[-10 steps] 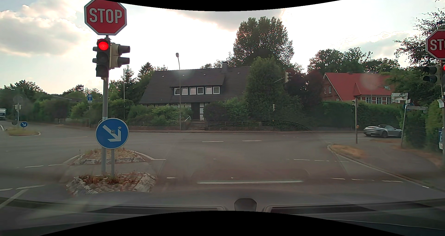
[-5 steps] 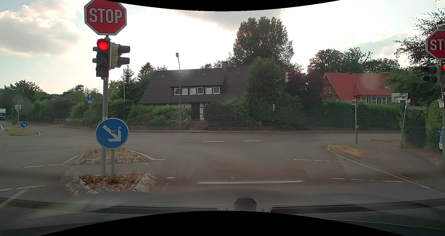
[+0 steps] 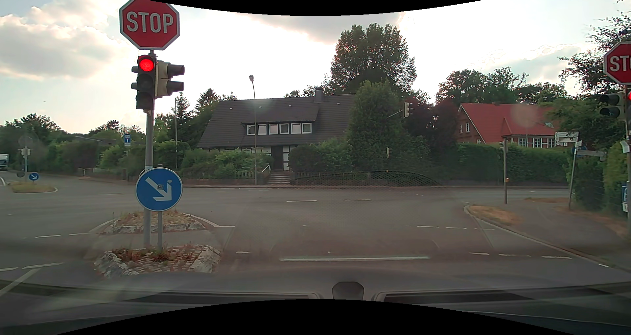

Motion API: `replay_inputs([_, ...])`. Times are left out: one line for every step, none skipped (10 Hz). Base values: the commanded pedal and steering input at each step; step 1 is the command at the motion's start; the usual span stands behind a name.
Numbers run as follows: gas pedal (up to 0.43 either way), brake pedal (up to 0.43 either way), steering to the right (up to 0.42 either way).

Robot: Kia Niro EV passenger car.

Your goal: Follow the waypoints while adhering to traffic rules and regulations

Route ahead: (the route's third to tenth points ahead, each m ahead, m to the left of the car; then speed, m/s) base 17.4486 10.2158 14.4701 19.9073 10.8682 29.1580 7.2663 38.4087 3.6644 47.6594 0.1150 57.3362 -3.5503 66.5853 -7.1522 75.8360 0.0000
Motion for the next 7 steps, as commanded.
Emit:
replay_inputs([0.0,0.25,-0.005])
replay_inputs([0.0,0.25,-0.005])
replay_inputs([0.0,0.25,-0.005])
replay_inputs([0.0,0.25,-0.006])
replay_inputs([0.0,0.25,-0.005])
replay_inputs([0.0,0.25,-0.005])
replay_inputs([0.0,0.25,-0.005])
